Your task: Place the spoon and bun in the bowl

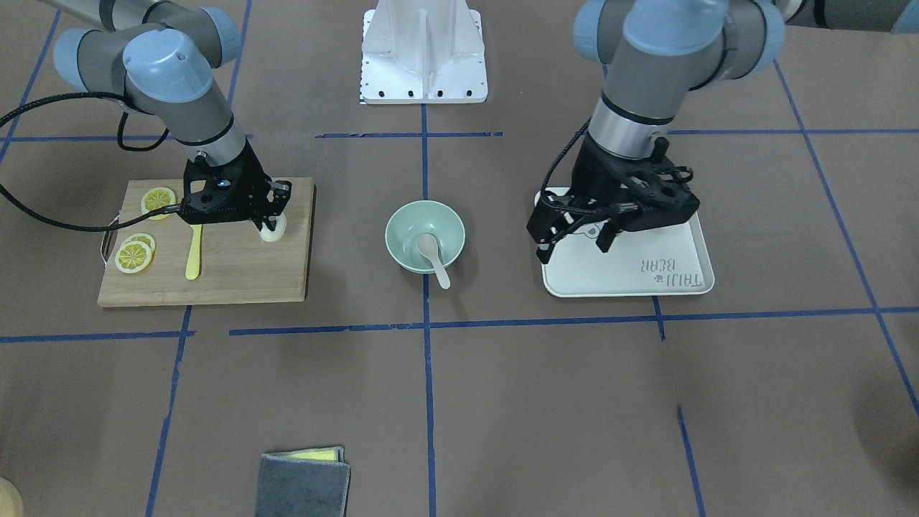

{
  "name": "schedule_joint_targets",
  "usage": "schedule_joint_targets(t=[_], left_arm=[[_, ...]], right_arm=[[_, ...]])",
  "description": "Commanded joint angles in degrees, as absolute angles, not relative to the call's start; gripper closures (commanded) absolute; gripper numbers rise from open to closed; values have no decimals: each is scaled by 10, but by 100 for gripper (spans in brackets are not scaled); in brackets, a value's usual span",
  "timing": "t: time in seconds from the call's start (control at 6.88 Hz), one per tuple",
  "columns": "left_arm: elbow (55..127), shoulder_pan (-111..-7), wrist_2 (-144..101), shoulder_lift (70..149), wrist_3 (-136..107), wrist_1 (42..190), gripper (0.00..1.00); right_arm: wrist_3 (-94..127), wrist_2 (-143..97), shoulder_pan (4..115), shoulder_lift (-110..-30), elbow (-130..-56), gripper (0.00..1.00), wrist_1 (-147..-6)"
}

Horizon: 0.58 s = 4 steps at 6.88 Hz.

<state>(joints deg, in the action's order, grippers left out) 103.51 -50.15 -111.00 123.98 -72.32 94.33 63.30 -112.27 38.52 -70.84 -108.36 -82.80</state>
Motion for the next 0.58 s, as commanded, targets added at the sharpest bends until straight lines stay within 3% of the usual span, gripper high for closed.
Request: schedule_joint_targets(t=[0.0,0.44], left_arm=[[1057,-573,-1136,1177,-572,933,0],[1053,-647,-1136,1094,-311,918,0]], right_arm=[[637,-1140,399,-632,-1090,100,-893],[668,-1119,368,-546,-1035,100,-897]])
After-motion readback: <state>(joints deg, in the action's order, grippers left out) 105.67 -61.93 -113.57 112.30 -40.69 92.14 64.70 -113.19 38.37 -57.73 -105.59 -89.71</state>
